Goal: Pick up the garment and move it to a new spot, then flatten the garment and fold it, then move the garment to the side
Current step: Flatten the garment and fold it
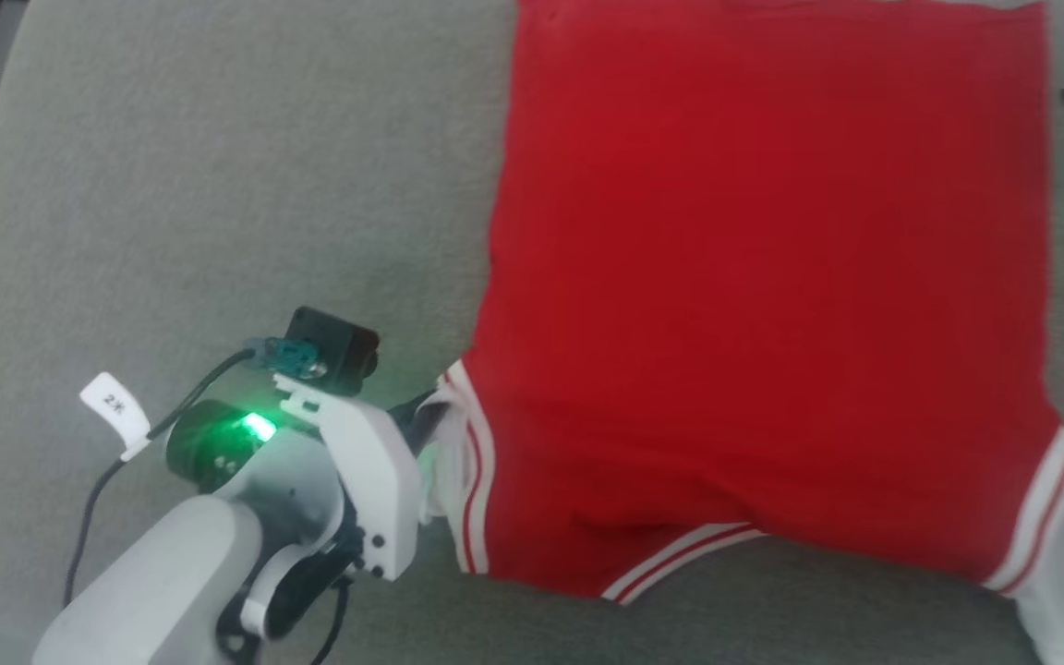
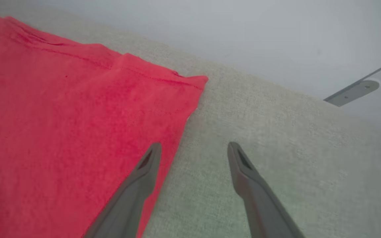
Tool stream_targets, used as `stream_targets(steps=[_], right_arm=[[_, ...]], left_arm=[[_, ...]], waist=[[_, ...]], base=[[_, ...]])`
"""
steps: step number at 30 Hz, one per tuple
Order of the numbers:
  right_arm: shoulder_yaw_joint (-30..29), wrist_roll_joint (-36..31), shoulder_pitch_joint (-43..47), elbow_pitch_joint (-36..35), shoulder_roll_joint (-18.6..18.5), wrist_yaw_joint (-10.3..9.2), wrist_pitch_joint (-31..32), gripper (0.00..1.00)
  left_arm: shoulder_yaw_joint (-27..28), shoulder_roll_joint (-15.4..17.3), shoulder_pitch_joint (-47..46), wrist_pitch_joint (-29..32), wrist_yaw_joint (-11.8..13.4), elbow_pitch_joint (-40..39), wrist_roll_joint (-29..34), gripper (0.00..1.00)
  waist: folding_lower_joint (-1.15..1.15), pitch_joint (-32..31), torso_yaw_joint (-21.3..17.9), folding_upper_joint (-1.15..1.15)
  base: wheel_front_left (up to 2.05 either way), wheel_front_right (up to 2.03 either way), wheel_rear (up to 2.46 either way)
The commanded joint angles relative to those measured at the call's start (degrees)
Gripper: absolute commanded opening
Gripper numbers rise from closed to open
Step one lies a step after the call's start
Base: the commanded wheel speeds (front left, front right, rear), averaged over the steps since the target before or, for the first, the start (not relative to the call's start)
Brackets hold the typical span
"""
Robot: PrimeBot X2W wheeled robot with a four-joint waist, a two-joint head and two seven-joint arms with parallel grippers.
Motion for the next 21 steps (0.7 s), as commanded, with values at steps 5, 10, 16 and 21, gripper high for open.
stream_targets(steps=[5, 10, 16, 21], right_arm=[[0.99, 2.63, -7.59, 8.8, 0.74, -0.08, 6.81, 1.0], [2.48, 1.73, -10.94, 14.82, 0.67, -0.07, 10.92, 1.0], [4.18, 1.1, -10.51, 21.13, 2.34, -0.05, 15.26, 0.0], [5.5, 2.13, -9.59, 20.53, 1.71, -0.04, 15.4, 0.0]], left_arm=[[-1.5, -3.23, -3.88, -2.03, -2.98, 3.67, 0.93, 0.0], [-2.3, -5.4, -5.42, -3.27, -4.61, 6.69, 0.52, 0.0], [-2.74, -6.6, -6.08, -4.57, -5.89, 10.22, 0.23, 0.0], [-1.81, -5.94, -5.85, -5.48, -5.84, 11.82, -0.29, 0.0]], waist=[[0.0, 5.46, 5.78, 0.0], [0.0, 7.56, 8.04, 0.0], [0.0, 8.1, 8.79, 0.0], [0.0, 6.91, 7.54, 0.0]], base=[[0.0, 0.0, 0.0], [0.0, 0.0, 0.0], [0.0, 0.0, 0.0], [0.0, 0.0, 0.0]])
